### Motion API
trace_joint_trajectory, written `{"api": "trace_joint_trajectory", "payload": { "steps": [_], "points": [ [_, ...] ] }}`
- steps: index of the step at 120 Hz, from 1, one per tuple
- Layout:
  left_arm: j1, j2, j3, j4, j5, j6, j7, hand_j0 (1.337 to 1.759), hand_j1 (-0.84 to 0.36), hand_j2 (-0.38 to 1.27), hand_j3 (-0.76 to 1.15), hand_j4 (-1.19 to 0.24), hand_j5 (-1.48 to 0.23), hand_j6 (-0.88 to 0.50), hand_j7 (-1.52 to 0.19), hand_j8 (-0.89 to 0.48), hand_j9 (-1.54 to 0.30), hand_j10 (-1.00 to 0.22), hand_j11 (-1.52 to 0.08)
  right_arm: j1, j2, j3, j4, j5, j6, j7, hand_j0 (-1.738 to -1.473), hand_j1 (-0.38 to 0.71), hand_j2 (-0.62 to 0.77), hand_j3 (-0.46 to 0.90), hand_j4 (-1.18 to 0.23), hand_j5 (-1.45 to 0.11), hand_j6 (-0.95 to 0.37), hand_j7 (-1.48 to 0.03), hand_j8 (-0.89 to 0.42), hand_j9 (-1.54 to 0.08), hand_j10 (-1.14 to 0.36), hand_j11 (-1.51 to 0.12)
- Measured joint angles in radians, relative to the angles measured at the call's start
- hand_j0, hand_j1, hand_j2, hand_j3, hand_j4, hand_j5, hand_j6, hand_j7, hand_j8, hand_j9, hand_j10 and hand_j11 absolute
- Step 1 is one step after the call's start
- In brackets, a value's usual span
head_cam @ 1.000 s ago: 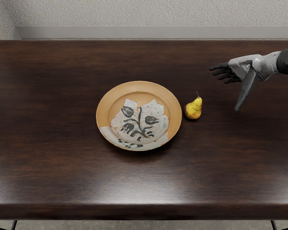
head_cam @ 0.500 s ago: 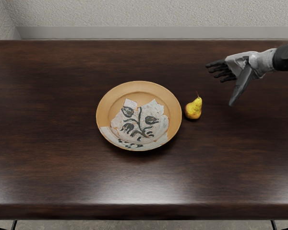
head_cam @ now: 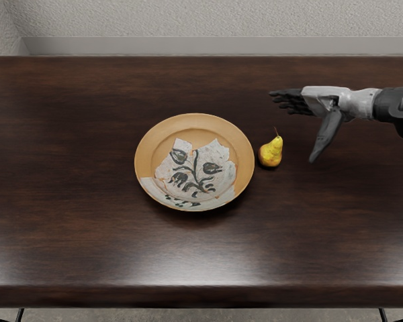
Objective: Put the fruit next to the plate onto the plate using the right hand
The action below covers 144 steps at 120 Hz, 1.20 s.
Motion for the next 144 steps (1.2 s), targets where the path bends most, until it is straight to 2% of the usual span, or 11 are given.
{"api": "trace_joint_trajectory", "payload": {
  "steps": [33, 53, 69, 75, 98, 110, 123, 144],
  "points": [
    [0.000, 0.000, 0.000, 0.000, 0.000, 0.000, 0.000, 1.658, 0.33, 0.00, 0.00, -0.02, -0.02, -0.02, -0.02, -0.02, -0.02, -0.02, -0.02, -0.055, 0.033, -0.012, -0.002, -0.011, -0.034, 0.018, -1.658, -0.35, 0.00, 0.00, 0.00, 0.00, 0.00, 0.00, 0.00, 0.00, 0.00, 0.00],
    [0.000, 0.000, 0.000, 0.000, 0.000, 0.000, 0.000, 1.658, 0.33, 0.00, 0.00, -0.02, -0.02, -0.02, -0.02, -0.02, -0.02, -0.02, -0.02, -0.073, 0.068, -0.013, -0.001, -0.175, -0.137, 0.117, -1.658, -0.35, 0.00, 0.00, 0.00, 0.00, 0.00, 0.00, 0.00, 0.00, 0.00, 0.00],
    [0.000, 0.000, 0.000, 0.000, 0.000, 0.000, 0.000, 1.658, 0.33, 0.00, 0.00, -0.02, -0.02, -0.02, -0.02, -0.02, -0.02, -0.02, -0.02, -0.074, 0.075, -0.013, -0.002, -0.259, -0.159, 0.150, -1.658, -0.35, 0.00, 0.00, 0.00, 0.00, 0.00, 0.00, 0.00, 0.00, 0.00, 0.00],
    [0.000, 0.000, 0.000, 0.000, 0.000, 0.000, 0.000, 1.658, 0.33, 0.00, 0.00, -0.02, -0.02, -0.02, -0.02, -0.02, -0.02, -0.02, -0.02, -0.078, 0.076, -0.012, -0.002, -0.268, -0.176, 0.160, -1.658, -0.35, 0.00, 0.00, 0.00, 0.00, 0.00, 0.00, 0.00, 0.00, 0.00, 0.00],
    [0.000, 0.000, 0.000, 0.000, 0.000, 0.000, 0.000, 1.658, 0.33, 0.00, 0.00, -0.02, -0.02, -0.02, -0.02, -0.02, -0.02, -0.02, -0.02, -0.113, 0.079, -0.011, -0.003, -0.256, -0.237, 0.246, -1.658, -0.35, 0.00, 0.00, 0.00, 0.00, 0.00, 0.00, 0.00, 0.00, 0.00, 0.00],
    [0.000, 0.000, 0.000, 0.000, 0.000, 0.000, 0.000, 1.658, 0.33, 0.00, 0.00, -0.02, -0.02, -0.02, -0.02, -0.02, -0.02, -0.02, -0.02, -0.127, 0.080, -0.023, -0.003, -0.254, -0.244, 0.332, -1.658, -0.35, 0.00, 0.00, 0.00, 0.00, 0.00, 0.00, 0.00, 0.00, 0.00, 0.00],
    [0.000, 0.000, 0.000, 0.000, 0.000, 0.000, 0.000, 1.658, 0.33, 0.00, 0.00, -0.02, -0.02, -0.02, -0.02, -0.02, -0.02, -0.02, -0.02, -0.156, 0.077, -0.029, -0.008, -0.248, -0.262, 0.390, -1.658, -0.35, 0.00, 0.00, 0.00, 0.00, 0.00, 0.00, 0.00, 0.00, 0.00, 0.00],
    [0.000, 0.000, 0.000, 0.000, 0.000, 0.000, 0.000, 1.658, 0.33, 0.00, 0.00, -0.02, -0.02, -0.02, -0.02, -0.02, -0.02, -0.02, -0.02, -0.199, 0.062, -0.026, -0.026, -0.241, -0.283, 0.446, -1.658, -0.35, 0.00, 0.00, 0.00, 0.00, 0.00, 0.00, 0.00, 0.00, 0.00, 0.00]
  ]
}}
